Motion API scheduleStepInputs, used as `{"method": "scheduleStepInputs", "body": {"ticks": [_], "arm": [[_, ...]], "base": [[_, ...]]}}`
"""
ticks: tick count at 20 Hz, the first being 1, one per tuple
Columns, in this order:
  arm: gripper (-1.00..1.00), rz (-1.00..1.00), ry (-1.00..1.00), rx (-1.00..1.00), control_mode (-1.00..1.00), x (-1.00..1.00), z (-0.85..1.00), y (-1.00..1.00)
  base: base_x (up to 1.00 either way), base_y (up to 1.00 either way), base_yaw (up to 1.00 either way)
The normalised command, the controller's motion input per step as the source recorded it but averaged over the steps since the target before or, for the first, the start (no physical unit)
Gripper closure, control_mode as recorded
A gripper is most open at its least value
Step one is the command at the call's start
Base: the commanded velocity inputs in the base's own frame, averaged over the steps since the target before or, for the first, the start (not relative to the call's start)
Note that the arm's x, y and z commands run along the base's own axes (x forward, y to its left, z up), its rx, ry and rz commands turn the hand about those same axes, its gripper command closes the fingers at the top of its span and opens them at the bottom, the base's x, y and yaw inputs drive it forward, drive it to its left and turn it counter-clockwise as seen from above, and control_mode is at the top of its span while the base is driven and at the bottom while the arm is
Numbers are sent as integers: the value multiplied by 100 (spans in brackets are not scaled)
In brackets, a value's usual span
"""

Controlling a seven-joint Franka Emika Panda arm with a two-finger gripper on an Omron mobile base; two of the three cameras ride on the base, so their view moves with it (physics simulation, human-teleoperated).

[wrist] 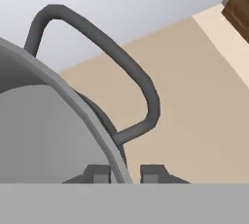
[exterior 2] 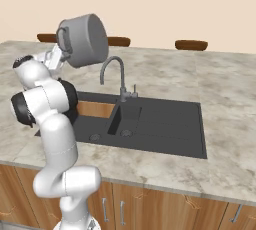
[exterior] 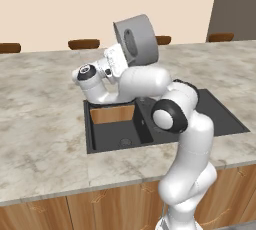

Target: Dump the lettuce from the pot into the sink. Then turn on the water and wash the lettuce. Then turn off the water and put the lettuce back in the pot.

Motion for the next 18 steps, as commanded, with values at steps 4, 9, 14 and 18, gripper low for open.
{"method": "scheduleStepInputs", "body": {"ticks": [4, 9, 14, 18], "arm": [[100, 0, 0, -19, -100, 14, -21, 0], [100, 0, -2, -24, -100, 27, -18, 8], [100, 0, -3, -20, -100, 32, -10, 11], [100, 0, -2, -18, -100, 31, -11, 14]], "base": [[0, 0, 0], [0, 0, 0], [0, 0, 0], [0, 0, 0]]}}
